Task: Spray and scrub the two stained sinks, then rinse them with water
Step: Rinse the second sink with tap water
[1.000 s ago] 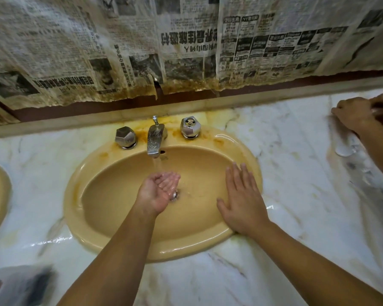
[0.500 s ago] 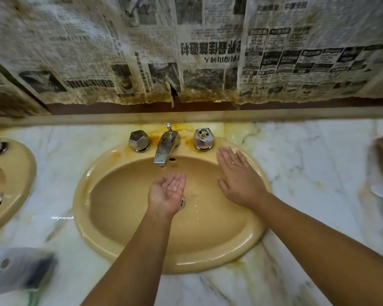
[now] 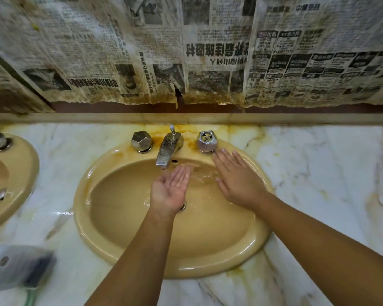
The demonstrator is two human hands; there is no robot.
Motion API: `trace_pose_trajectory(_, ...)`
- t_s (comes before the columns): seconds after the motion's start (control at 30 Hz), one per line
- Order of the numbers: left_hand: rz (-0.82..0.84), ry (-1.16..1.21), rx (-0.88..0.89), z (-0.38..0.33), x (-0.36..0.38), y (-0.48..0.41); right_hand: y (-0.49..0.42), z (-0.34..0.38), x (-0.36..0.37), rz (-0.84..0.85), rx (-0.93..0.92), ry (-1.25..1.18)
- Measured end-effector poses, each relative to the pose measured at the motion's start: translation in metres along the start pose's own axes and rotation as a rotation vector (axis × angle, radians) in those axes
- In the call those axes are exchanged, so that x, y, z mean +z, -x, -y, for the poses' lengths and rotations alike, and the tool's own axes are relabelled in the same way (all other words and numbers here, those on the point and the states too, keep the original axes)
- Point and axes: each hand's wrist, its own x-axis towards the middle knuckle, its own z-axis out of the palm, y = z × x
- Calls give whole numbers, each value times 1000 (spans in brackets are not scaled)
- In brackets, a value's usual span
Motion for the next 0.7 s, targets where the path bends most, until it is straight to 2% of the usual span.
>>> trace_pose_trajectory(0.07, -43, 12, 8, -3, -3, -2, 4, -2, 0, -7, -36, -28)
trace_pose_trajectory(0.17, 58, -34, -21, 2, 11, -1, 3, -1, -2, -11, -50, -65)
trace_pose_trajectory(0.23, 52, -71, -16, 4, 10, 1, 5, -2, -2, -17, -77, -69)
trace_pose_trajectory(0.37, 34, 5, -1, 5, 4, -1, 19, 0, 1, -48, -89, -98)
trace_pose_trajectory(0.47, 144, -176, -138, 31, 25, 3, 41, -4, -2, -50, -61, -126)
trace_pose_trajectory(0.57, 81, -342, -150, 36, 18, 9, 59, -23, -9, -11, 30, -59)
trace_pose_trajectory(0.67, -67, -128, 16, 13, -3, -4, 41, -31, -14, 63, 197, -45)
trace_pose_trajectory(0.7, -45, -70, 38, 10, -1, -7, 28, -28, -14, 68, 221, -24)
